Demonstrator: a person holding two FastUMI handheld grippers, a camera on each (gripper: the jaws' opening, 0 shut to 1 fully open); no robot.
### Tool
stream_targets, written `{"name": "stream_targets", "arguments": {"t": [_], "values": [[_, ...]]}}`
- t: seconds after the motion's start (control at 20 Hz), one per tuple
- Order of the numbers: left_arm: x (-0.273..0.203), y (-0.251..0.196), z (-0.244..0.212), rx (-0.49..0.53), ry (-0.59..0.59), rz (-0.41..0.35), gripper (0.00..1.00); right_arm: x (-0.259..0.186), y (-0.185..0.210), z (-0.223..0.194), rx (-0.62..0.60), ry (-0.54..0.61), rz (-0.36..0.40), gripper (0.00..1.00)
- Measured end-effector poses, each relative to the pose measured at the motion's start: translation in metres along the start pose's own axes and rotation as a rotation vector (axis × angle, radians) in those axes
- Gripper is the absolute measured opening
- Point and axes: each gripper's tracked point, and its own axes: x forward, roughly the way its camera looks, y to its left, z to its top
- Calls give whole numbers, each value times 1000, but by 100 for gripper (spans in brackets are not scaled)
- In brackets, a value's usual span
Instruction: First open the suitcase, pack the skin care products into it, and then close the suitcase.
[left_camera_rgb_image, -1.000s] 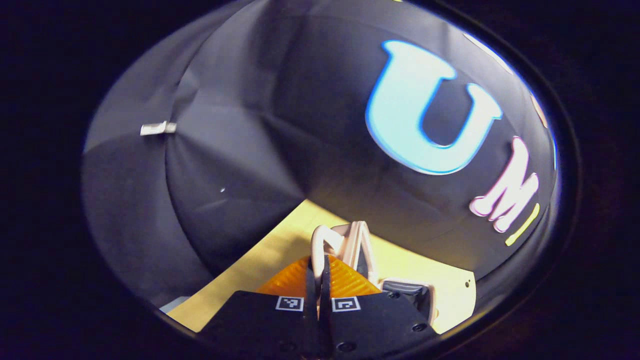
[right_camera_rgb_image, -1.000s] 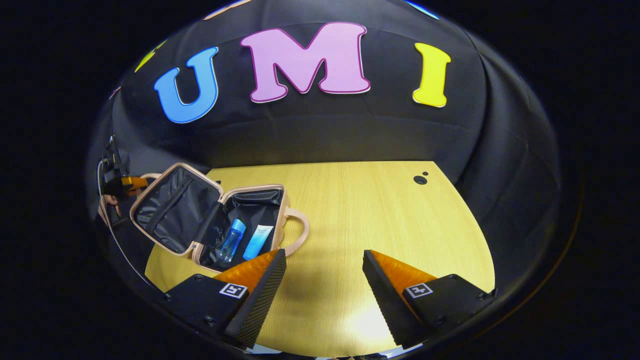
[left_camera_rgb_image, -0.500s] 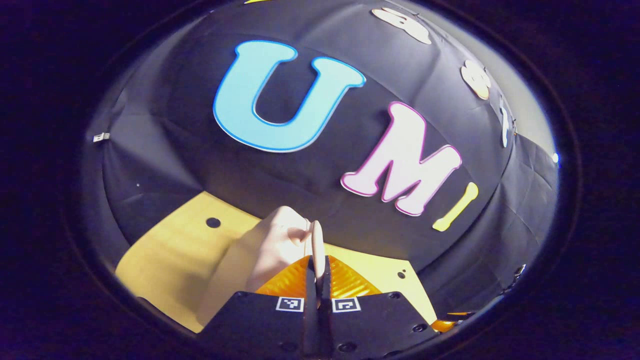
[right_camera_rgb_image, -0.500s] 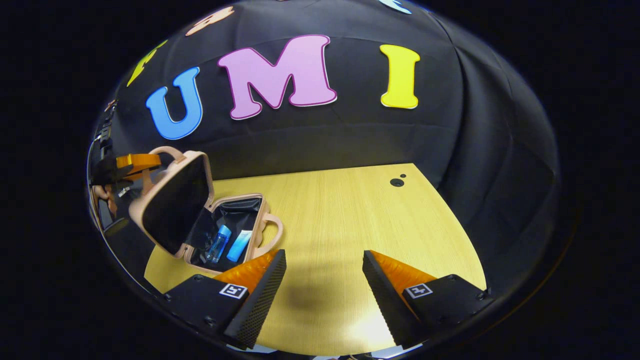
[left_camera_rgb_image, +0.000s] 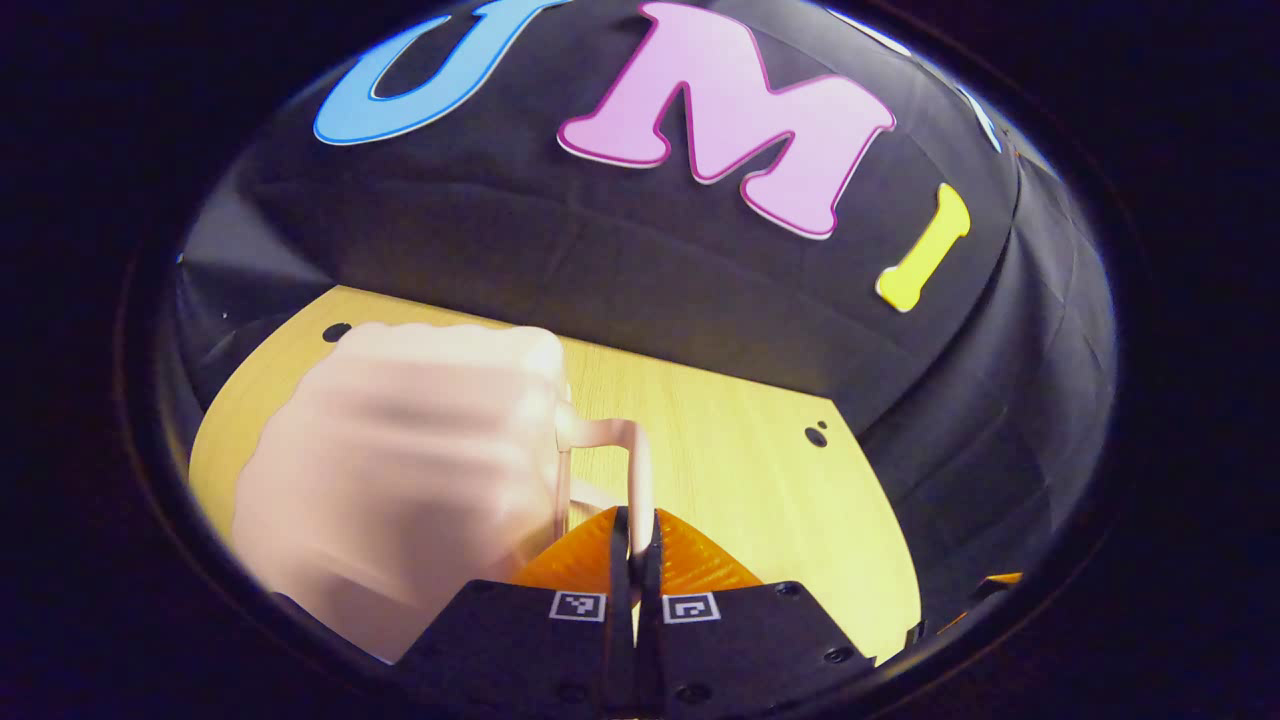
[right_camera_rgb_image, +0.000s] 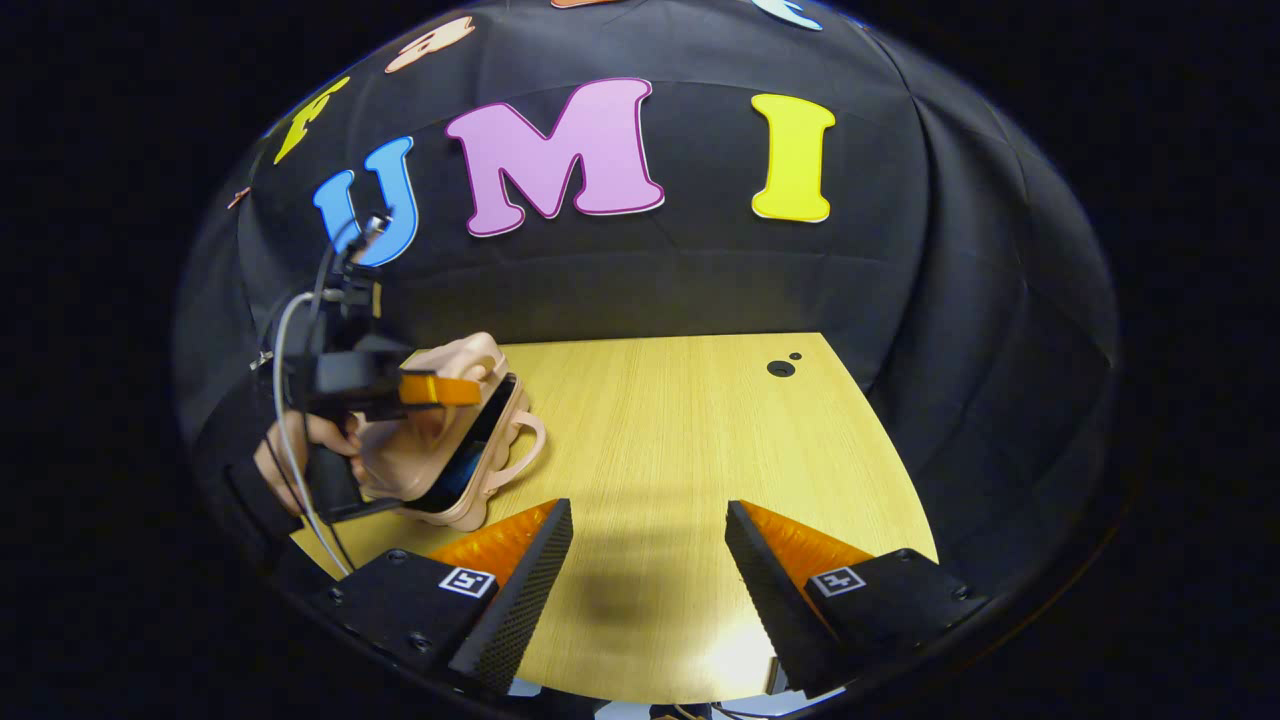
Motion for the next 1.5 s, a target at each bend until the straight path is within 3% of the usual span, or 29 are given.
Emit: {"name": "stream_targets", "arguments": {"t": [0.1,0.2,0.25,0.3,0.35,0.4,0.45,0.65,0.8,0.95,1.2,1.5], "values": [[9,-6,-11,28,49,31,11,0,-8,2,-4,-7,-3,98],[6,-15,-12,-16,37,16,27,-4,-21,4,9,-15,0,98],[3,-17,-6,-25,2,23,47,-5,-23,8,19,-25,6,98],[-7,-21,3,-12,-43,15,44,-6,-26,13,26,-41,12,98],[-23,-27,12,22,-91,7,57,-7,-28,18,30,-59,21,98],[-46,-32,29,85,-182,38,86,-7,-30,31,30,-104,41,98],[-77,-35,48,146,-282,82,93,-7,-30,37,29,-123,55,98],[-198,-65,94,196,-550,217,96,-20,-10,80,22,-245,154,98],[-273,-81,105,163,-640,187,96,-49,7,116,7,-375,192,98],[-320,-86,110,168,-728,173,96,-90,11,153,4,-545,147,97],[-369,-67,100,194,-762,139,96,-151,29,173,-18,-748,47,97],[-386,-18,78,241,-763,139,96,-155,57,136,-54,-718,-43,97]]}}
